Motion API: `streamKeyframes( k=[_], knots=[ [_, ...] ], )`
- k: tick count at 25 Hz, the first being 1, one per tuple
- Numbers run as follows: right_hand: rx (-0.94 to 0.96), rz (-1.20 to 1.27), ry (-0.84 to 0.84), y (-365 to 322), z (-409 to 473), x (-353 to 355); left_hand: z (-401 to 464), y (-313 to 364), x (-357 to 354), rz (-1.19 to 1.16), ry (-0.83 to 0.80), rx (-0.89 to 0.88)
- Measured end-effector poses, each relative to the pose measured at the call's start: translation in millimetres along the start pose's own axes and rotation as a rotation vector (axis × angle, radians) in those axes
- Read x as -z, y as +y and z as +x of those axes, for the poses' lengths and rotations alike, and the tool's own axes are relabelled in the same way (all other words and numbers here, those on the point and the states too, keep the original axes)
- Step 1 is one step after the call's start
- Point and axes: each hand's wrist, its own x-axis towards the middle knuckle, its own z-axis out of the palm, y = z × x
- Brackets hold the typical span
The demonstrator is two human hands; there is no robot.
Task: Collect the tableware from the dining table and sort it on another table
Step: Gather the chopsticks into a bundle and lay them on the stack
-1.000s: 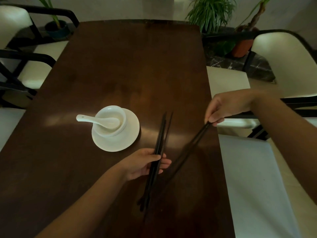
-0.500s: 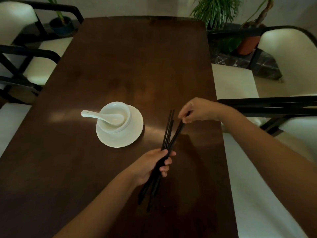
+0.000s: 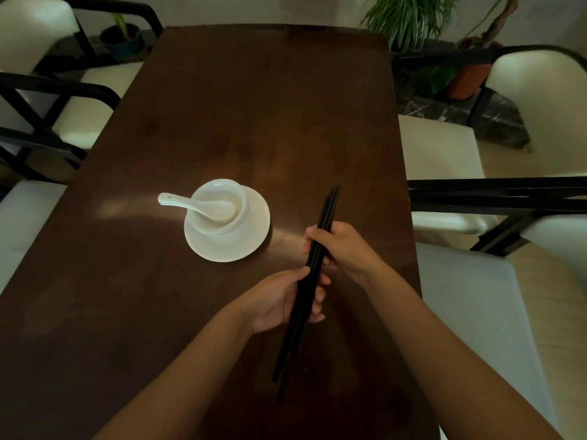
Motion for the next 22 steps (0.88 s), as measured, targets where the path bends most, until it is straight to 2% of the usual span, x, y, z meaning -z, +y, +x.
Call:
streamKeyframes(
  k=[2,4,6,8,10,15,18,22],
  knots=[
    [0.034,0.003,0.054,-8,-4,2,-5,-10,9,-0.020,0.030,0.035],
    [0.140,-0.012,0.153,-23,-12,3,-9,-30,18,-0.131,0.146,0.040],
    [0.311,-0.084,0.242,-42,-24,4,-9,-50,19,-0.463,0.250,-0.050],
    [0.498,-0.163,0.280,-62,-42,0,-2,-59,11,-0.787,0.266,-0.199],
    [0.636,-0.219,0.279,-77,-60,-5,6,-53,-1,-0.942,0.248,-0.312],
    [0.749,-0.298,0.291,-91,-85,-16,7,-27,-18,-1.016,0.188,-0.435],
    [0.711,-0.194,0.278,-87,-86,-24,3,-26,-21,-1.042,0.175,-0.449],
    [0.643,-0.240,0.214,-71,-82,-40,7,-28,-26,-1.070,0.292,-0.437]
  ],
)
